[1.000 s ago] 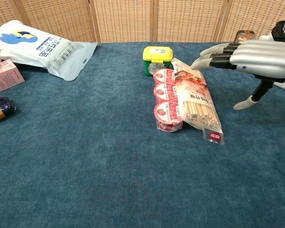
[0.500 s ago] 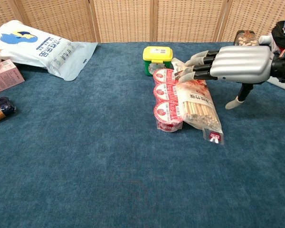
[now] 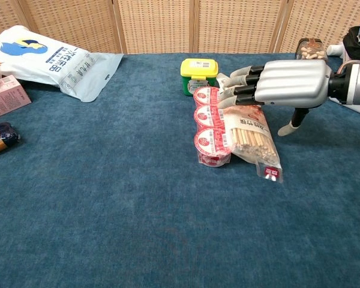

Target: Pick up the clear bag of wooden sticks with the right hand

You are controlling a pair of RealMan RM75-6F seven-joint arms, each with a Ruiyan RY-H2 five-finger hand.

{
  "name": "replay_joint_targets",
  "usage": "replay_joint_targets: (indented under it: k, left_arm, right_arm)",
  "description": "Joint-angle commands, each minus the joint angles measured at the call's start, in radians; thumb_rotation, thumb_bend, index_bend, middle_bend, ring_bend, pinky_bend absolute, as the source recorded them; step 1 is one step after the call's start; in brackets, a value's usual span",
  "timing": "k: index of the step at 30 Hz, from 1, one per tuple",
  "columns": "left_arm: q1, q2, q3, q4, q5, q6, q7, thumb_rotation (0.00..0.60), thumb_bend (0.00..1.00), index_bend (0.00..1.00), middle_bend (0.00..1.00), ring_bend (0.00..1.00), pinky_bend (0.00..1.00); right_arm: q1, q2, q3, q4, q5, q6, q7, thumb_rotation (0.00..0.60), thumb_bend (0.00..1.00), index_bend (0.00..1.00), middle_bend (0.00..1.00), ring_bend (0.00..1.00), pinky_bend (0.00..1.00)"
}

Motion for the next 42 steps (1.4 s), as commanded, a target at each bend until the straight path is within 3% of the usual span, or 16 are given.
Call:
replay_joint_targets:
  k: [1,10,14,15,17,18,20,26,33,42]
  left_arm:
    - [0.001,0.001,0.000,0.000,0.001,0.001,-0.002,0.600,0.00,0.23,0.00,0.00,0.00]
    - [0.003,0.003,-0.003,0.006,0.000,0.002,-0.013,0.600,0.00,0.23,0.00,0.00,0.00]
    - [0.003,0.003,-0.002,0.005,0.003,0.001,-0.013,0.600,0.00,0.23,0.00,0.00,0.00]
    - [0.003,0.003,-0.002,0.004,0.003,0.002,-0.012,0.600,0.00,0.23,0.00,0.00,0.00]
    - [0.004,0.003,-0.003,0.003,0.003,0.004,-0.010,0.600,0.00,0.23,0.00,0.00,0.00]
    - [0.005,0.003,-0.002,0.002,0.004,0.005,-0.009,0.600,0.00,0.23,0.00,0.00,0.00]
    - [0.005,0.003,-0.002,0.001,0.005,0.006,-0.008,0.600,0.00,0.23,0.00,0.00,0.00]
    - [0.005,0.001,-0.002,-0.003,0.006,0.006,0.003,0.600,0.00,0.23,0.00,0.00,0.00]
    - [0.008,0.002,-0.002,-0.006,0.008,0.011,0.005,0.600,0.00,0.23,0.00,0.00,0.00]
    - [0.007,0.002,0.002,-0.013,0.025,0.014,0.001,0.600,0.00,0.23,0.00,0.00,0.00]
  right_arm:
    - [0.010,-0.007,-0.011,0.002,0.006,-0.024,-0.017,0.600,0.06,0.00,0.00,0.00,0.00]
    - [0.012,-0.022,-0.038,0.022,0.022,-0.050,-0.034,0.600,0.07,0.00,0.00,0.00,0.00]
    - [0.009,-0.023,-0.055,0.026,0.021,-0.034,-0.005,0.600,0.16,0.01,0.00,0.00,0.00]
    - [0.006,-0.023,-0.061,0.027,0.019,-0.024,0.014,0.600,0.20,0.07,0.01,0.00,0.00]
    - [0.001,-0.028,-0.069,0.036,0.018,-0.005,0.036,0.600,0.28,0.25,0.14,0.01,0.01]
    - [-0.004,-0.033,-0.074,0.045,0.015,0.014,0.051,0.600,0.32,0.35,0.25,0.05,0.05]
    - [-0.013,-0.042,-0.080,0.065,0.014,0.037,0.065,0.600,0.36,0.46,0.40,0.16,0.16]
    - [-0.037,-0.064,-0.090,0.114,0.020,0.087,0.103,0.600,0.39,0.51,0.55,0.38,0.38]
    - [-0.071,-0.058,-0.086,0.144,0.039,0.156,0.111,0.600,0.43,0.53,0.61,0.61,0.59]
    - [-0.082,0.020,-0.071,0.090,0.058,0.253,0.077,0.600,0.45,0.53,0.61,0.61,0.59]
